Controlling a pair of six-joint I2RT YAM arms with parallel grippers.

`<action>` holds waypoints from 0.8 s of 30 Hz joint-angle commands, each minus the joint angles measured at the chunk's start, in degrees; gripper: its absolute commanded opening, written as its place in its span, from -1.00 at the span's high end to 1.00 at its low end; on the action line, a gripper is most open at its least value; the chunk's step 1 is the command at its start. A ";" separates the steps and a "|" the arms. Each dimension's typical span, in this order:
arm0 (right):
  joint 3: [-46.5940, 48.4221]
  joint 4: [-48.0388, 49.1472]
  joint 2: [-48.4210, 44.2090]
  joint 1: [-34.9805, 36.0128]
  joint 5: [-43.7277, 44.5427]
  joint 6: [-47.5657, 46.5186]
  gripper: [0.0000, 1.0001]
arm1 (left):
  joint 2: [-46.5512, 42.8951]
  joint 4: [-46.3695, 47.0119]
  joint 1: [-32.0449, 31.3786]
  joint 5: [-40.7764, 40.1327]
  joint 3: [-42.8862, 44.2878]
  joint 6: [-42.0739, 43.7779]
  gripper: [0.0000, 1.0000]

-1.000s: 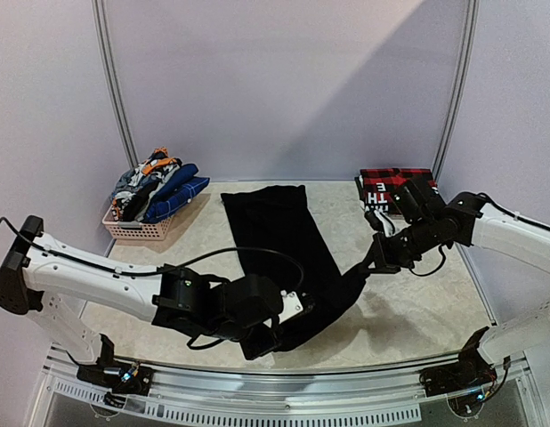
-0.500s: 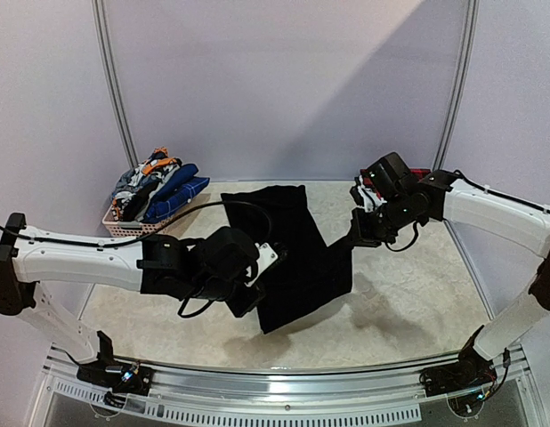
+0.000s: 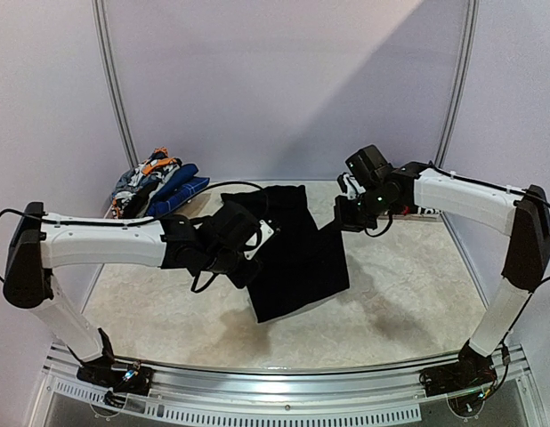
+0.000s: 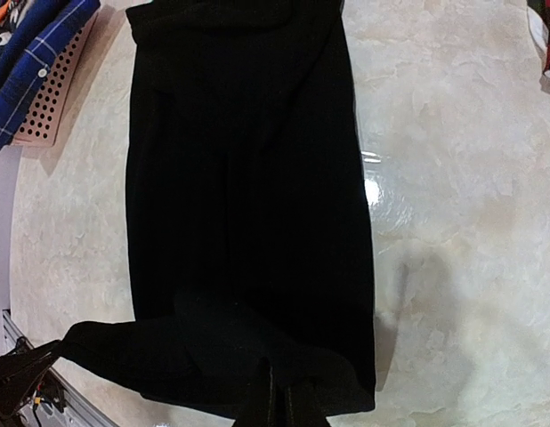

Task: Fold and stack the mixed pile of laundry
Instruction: Fold the rectangle-folded T-shirt at the center of the board.

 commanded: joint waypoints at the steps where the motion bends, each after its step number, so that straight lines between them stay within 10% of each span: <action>1: 2.20 3.26 2.70 -1.79 1.63 -1.01 1.00 | 3.11 1.86 3.13 -0.52 3.27 2.48 1.00; 24: 14.00 7.22 20.77 -6.80 -9.49 -5.09 1.00 | 11.97 3.28 9.68 -0.82 6.24 1.72 1.00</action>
